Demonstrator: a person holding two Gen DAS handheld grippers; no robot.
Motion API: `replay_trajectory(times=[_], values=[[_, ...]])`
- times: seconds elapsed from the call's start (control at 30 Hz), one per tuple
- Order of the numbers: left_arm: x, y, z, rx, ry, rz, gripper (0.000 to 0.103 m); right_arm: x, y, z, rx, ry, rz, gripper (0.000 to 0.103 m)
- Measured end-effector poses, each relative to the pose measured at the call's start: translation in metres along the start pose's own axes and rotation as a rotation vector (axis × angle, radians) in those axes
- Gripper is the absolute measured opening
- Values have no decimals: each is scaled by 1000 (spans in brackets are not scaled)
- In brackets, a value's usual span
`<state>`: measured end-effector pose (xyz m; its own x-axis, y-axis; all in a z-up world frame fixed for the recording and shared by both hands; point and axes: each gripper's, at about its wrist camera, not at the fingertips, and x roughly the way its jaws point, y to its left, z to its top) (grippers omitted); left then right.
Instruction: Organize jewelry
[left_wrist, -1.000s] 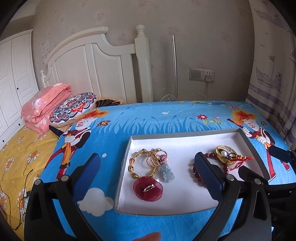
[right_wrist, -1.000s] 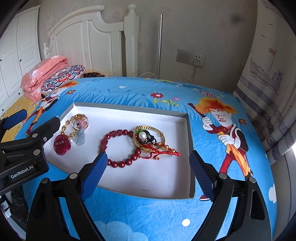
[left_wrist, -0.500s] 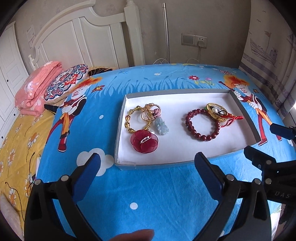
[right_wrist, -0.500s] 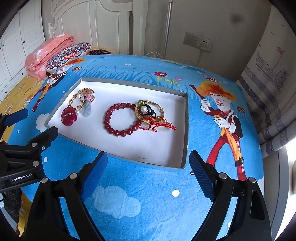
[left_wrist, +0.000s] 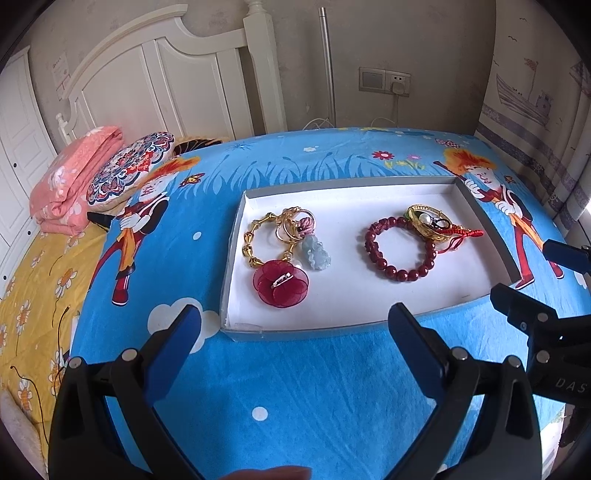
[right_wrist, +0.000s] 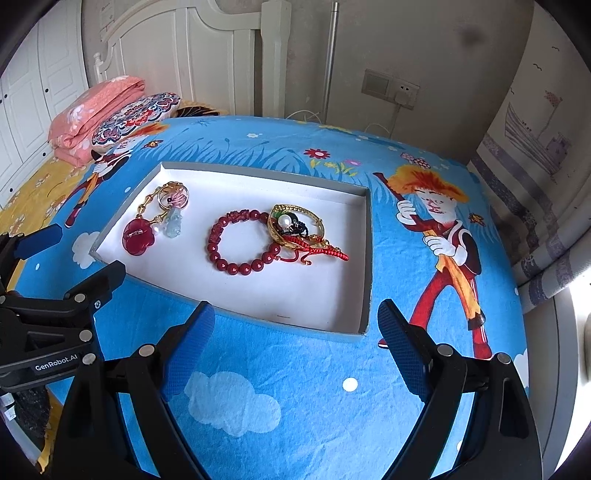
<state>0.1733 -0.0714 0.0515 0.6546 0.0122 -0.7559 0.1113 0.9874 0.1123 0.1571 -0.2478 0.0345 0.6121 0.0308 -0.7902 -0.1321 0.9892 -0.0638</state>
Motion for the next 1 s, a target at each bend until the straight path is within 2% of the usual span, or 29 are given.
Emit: replay_trajectory(times=[1.0], values=[[-4,-4,-3,8,-14,1,98,1,3,-6,-1,2,9,84]])
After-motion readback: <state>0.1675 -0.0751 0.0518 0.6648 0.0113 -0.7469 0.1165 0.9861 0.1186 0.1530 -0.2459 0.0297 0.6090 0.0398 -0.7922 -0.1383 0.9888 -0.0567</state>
